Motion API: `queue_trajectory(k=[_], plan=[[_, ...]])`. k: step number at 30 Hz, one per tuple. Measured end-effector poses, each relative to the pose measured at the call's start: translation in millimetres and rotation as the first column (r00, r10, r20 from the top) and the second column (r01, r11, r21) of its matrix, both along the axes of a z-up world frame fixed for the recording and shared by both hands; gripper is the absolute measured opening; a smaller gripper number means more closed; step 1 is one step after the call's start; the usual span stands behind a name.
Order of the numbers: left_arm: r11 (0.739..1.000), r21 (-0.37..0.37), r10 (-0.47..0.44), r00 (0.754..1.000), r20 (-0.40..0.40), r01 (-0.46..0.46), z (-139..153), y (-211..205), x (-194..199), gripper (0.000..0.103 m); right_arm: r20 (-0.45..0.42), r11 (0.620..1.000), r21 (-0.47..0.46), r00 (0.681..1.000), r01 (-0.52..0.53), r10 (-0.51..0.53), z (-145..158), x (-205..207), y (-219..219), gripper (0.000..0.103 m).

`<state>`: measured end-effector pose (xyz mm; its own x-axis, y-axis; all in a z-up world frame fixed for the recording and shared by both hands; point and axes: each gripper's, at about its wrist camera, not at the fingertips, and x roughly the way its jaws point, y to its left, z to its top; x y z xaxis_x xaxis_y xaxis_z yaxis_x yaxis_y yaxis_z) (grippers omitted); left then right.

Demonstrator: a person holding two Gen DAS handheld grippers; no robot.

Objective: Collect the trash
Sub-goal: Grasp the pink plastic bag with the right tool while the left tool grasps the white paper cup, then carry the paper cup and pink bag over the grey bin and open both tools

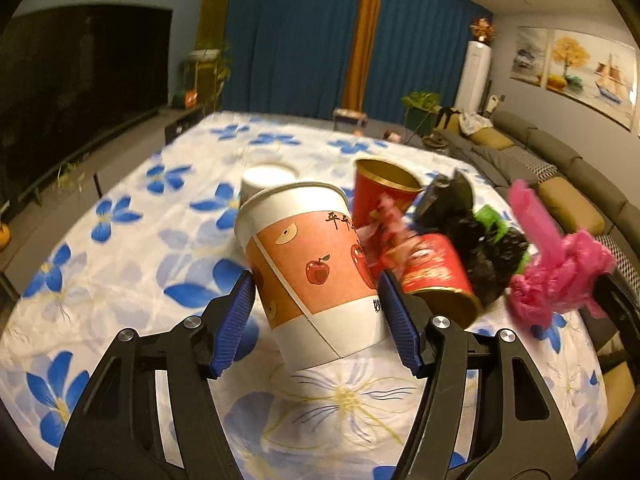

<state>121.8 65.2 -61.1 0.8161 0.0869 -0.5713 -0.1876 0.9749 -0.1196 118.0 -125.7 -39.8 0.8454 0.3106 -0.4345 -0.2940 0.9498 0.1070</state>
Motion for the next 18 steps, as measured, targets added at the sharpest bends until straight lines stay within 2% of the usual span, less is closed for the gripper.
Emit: queue_trajectory(k=[8, 18], plan=[[0.996, 0.034, -0.08, 0.996, 0.048, 0.078, 23, -36, -7, 0.062, 0.027, 0.999, 0.022, 0.999, 0.034, -0.034, 9, -6, -21, 0.004], [0.986, 0.051, -0.165, 0.984, 0.073, 0.161, 35, -81, -4, 0.062, 0.052, 0.996, 0.04, 0.995, 0.082, -0.084, 20, -10, -55, 0.004]])
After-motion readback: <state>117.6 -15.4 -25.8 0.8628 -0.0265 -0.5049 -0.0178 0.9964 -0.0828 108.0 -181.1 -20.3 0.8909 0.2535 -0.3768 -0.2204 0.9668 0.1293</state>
